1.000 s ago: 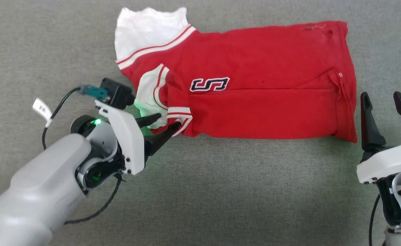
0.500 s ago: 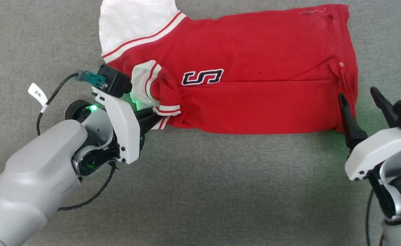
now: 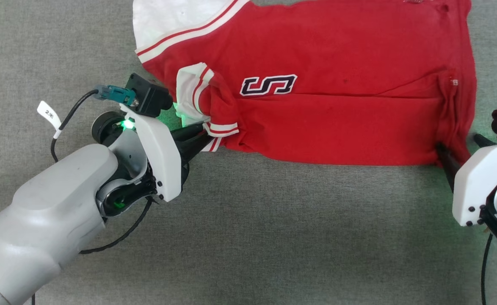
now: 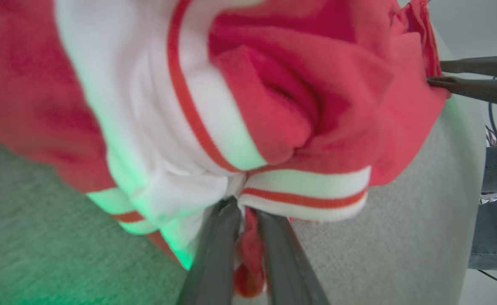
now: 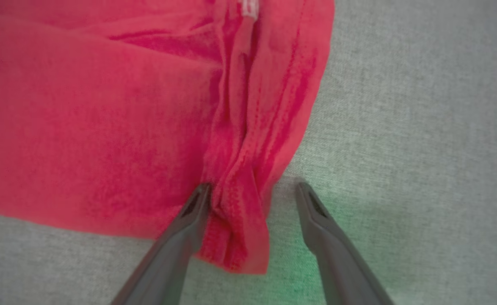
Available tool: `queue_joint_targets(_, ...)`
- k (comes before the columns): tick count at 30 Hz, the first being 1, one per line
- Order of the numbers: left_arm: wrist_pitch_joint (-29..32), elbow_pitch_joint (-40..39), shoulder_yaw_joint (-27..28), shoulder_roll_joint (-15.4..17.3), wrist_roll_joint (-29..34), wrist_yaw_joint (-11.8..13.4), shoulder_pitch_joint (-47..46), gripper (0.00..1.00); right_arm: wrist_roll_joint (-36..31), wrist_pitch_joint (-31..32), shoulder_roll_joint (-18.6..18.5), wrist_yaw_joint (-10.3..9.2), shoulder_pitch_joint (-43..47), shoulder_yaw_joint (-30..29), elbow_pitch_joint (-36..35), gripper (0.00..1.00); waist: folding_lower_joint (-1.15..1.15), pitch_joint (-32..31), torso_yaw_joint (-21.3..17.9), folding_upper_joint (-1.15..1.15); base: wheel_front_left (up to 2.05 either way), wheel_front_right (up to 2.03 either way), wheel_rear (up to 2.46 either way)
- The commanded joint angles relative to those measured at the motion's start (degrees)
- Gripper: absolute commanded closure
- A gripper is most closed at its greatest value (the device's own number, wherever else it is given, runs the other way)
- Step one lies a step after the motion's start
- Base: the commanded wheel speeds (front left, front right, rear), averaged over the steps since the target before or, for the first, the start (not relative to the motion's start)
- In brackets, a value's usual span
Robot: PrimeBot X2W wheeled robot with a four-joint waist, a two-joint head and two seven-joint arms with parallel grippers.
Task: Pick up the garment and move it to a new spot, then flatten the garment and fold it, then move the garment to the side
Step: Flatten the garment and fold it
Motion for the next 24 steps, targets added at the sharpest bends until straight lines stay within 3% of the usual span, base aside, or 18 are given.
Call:
queue_joint_targets(1, 1.04, 2.01, -3.24, -1.58, 0.01, 0.94, 2.49, 1.00, -0.19, 1.41, 0.87, -0.05, 0.04, -0.05, 1.79, 0.00, 0.00, 0.54, 0.43, -0.01, 0.00, 0.00, 0.00)
queue_joint_targets(2, 0.72, 2.07, -3.39, -1.50, -0.12, 0.94, 2.29, 1.00, -0.28, 1.83, 0.99, -0.05, -0.07, 0.06, 2.42, 0.00, 0.00, 0.67, 0.50, -0.01, 0.00, 0.00, 0.00)
queue_joint_targets(3, 0.38, 2.14, -3.60, -1.45, -0.24, 0.95, 2.14, 1.00, -0.31, 1.87, 0.95, -0.05, -0.16, 0.12, 3.31, 0.55, 0.00, 0.73, 0.58, -0.01, 0.00, 0.00, 0.00)
queue_joint_targets(5, -0.28, 2.17, -3.97, -1.36, -0.57, 0.95, 2.09, 1.00, -0.21, 1.52, 1.55, -0.05, -0.48, -0.12, 4.73, 1.00, 0.00, 0.64, 0.68, -0.01, 0.00, 0.00, 0.00)
queue_joint_targets(15, -5.27, -1.53, -4.48, 3.08, -3.28, 0.60, 6.16, 1.00, 0.79, -4.61, 2.15, -0.17, -0.72, -1.09, 5.80, 1.00, 0.00, -3.06, 0.47, -0.01, 0.00, 0.00, 0.00)
queue_joint_targets(24, -9.47, -8.45, -4.39, 9.00, -3.52, 0.59, 11.97, 1.00, 3.93, -3.34, -0.02, -0.16, 5.28, -0.69, 1.95, 1.00, 0.00, -6.02, 0.91, -0.01, 0.00, 0.00, 0.00)
